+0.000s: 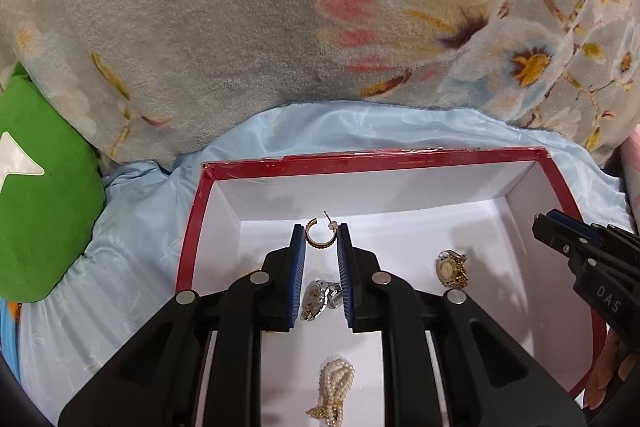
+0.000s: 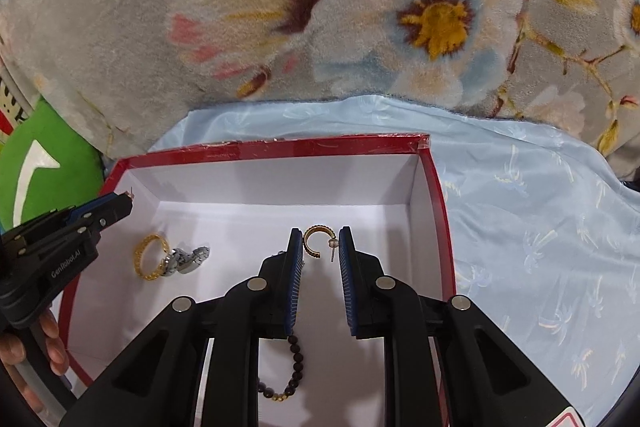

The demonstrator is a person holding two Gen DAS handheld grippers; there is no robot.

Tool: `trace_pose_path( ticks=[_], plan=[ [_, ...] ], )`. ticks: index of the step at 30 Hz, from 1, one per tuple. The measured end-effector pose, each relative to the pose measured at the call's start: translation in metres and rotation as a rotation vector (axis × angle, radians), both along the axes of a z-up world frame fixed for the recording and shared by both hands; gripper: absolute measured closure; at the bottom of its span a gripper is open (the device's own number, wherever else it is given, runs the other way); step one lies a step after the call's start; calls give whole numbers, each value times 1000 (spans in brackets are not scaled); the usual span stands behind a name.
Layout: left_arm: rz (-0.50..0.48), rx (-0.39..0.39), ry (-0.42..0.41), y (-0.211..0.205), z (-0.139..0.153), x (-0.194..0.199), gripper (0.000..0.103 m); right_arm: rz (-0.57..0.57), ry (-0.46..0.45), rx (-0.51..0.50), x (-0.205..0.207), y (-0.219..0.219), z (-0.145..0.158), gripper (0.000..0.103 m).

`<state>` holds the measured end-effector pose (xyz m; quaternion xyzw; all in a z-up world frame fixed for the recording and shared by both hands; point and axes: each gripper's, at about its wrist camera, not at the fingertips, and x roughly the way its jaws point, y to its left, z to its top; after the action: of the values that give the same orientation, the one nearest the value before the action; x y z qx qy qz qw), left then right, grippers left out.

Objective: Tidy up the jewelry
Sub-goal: 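Open both tools to drop the hoop earrings into the box, then withdraw both tools from the box toward the gold drop earrings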

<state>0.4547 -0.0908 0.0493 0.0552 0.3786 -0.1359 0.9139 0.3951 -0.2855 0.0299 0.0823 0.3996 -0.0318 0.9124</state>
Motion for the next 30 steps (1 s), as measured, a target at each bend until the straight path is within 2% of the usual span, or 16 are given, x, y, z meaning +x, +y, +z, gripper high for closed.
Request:
trace_pose_path(
  ticks=[7, 14, 17, 19, 21, 30],
  plan=[
    [20, 10, 28, 0, -14, 14, 87, 4, 0, -61, 3, 6, -3, 86],
    [14, 0, 79, -1, -20, 23, 87, -1, 15, -72, 7, 6, -5, 86],
    [24, 3, 88, -1, -22, 25, 80, -8, 7, -100, 7, 10, -3, 85],
    [29, -3, 84, 1, -21, 25, 65, -14, 2, -108, 7, 10, -2, 85],
    [32, -4, 87, 2, -21, 25, 59, -16, 4, -103, 8, 9, -2, 85],
    [50, -40, 106, 10, -22, 28, 59, -17, -4, -112, 8, 8, -1, 85]
  ],
)
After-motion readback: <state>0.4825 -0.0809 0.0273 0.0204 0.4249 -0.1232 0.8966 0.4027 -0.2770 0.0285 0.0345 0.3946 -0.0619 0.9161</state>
